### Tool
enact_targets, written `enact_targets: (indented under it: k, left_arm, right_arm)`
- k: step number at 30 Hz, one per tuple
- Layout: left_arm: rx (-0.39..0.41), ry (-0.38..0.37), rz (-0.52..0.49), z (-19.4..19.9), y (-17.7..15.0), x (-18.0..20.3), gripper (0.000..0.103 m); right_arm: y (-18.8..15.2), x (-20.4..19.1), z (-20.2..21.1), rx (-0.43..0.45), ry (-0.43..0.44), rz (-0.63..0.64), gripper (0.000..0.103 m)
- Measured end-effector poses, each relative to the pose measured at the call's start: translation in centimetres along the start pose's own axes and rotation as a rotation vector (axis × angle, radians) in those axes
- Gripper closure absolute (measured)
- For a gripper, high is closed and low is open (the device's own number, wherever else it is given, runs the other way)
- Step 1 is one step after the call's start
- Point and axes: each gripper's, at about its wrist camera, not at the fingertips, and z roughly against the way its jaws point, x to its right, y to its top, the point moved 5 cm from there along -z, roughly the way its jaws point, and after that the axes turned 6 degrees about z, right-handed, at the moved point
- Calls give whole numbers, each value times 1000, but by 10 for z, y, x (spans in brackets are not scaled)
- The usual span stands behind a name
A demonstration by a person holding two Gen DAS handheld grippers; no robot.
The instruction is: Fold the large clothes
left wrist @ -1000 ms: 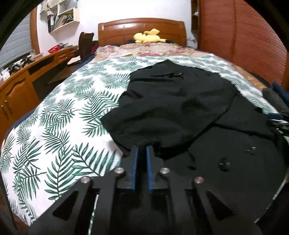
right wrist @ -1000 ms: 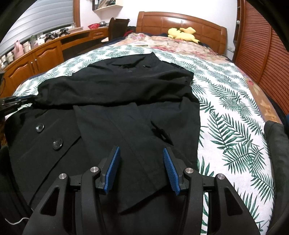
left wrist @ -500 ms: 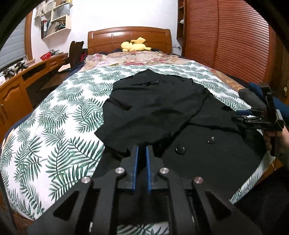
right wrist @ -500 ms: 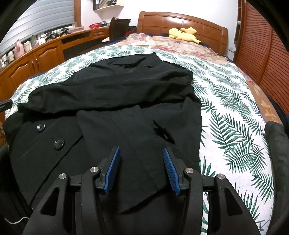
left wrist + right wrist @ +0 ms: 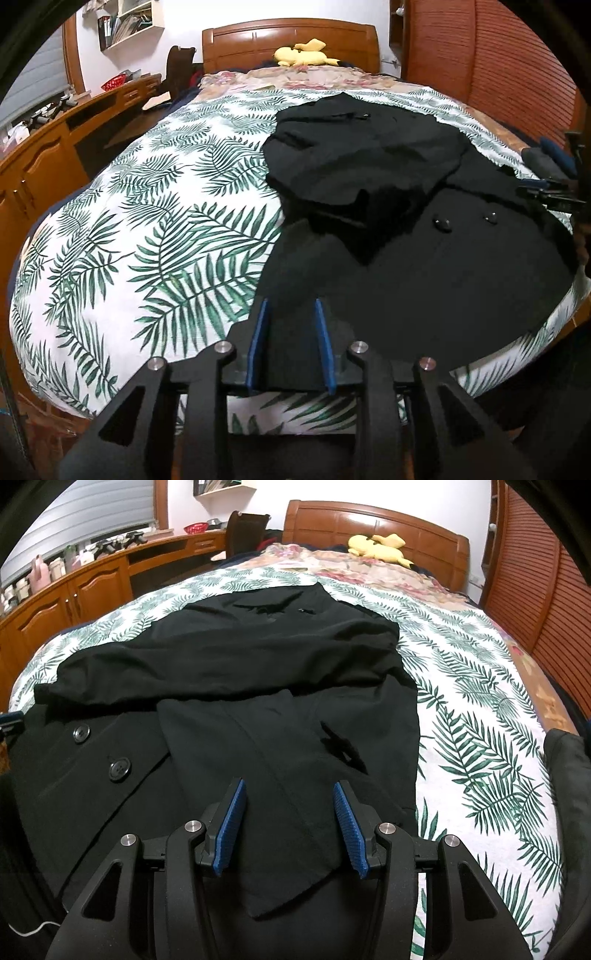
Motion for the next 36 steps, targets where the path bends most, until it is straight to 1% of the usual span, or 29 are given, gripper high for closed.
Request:
enact_targets:
  k: [2, 4, 8, 10, 11, 12, 13, 14, 16, 19, 23, 24, 25, 27, 29, 32, 36]
  left_arm:
    - [-2, 21, 5, -5, 1, -3, 77]
    - [-3, 51, 11, -10, 1, -9, 67]
    - [-5, 31, 63, -17, 2, -20, 61]
    - [-4, 27, 81, -21, 3, -25, 56]
    - [-4, 29, 85, -22, 4, -27, 55]
    - [-1, 35, 84, -24, 4, -27, 52]
    - [2, 48, 82, -26, 5, -29, 46]
    - [2, 58, 85, -28, 6, -31, 45]
    - [-1, 56, 104, -30, 7, -33, 45]
    - [3, 64, 98, -31, 7, -33, 44]
    - [6, 66, 93, -30, 7, -33, 44]
    - [5, 67, 91, -29, 7, -33, 44]
    - [5, 70, 87, -29, 8, -32, 44]
    - [7, 75, 78, -29, 7, -31, 44]
    - [11, 79, 74, -29, 7, -31, 44]
    - [14, 83, 70, -29, 7, -30, 44]
    - [10, 67, 70, -31, 8, -30, 44]
  right_arm:
    - [0, -1, -1, -3, -1, 4, 53]
    - [0, -1, -2, -5, 0, 5, 53]
    - [-1, -2, -1, -6, 0, 10, 53]
    - [-1, -2, -2, -6, -1, 9, 53]
    - [-1, -2, -2, -6, -2, 9, 53]
    - [-1, -2, -1, -5, -2, 8, 53]
    - [-1, -1, 0, -4, -1, 8, 53]
    - [-1, -1, 1, -2, -1, 7, 53]
    - [-2, 0, 2, 0, -1, 6, 53]
    - [-2, 4, 4, 4, -6, -1, 53]
    - [-3, 15, 18, 29, -23, -38, 53]
    - [-6, 19, 23, 35, -26, -50, 52]
    - [-10, 23, 26, 34, -32, -56, 42]
    - [-22, 33, 37, 37, -61, -73, 35]
    - [-34, 41, 45, 26, -76, -84, 35]
    - [-58, 51, 55, -18, -83, -92, 35]
    - [-82, 52, 63, -52, -49, -112, 35]
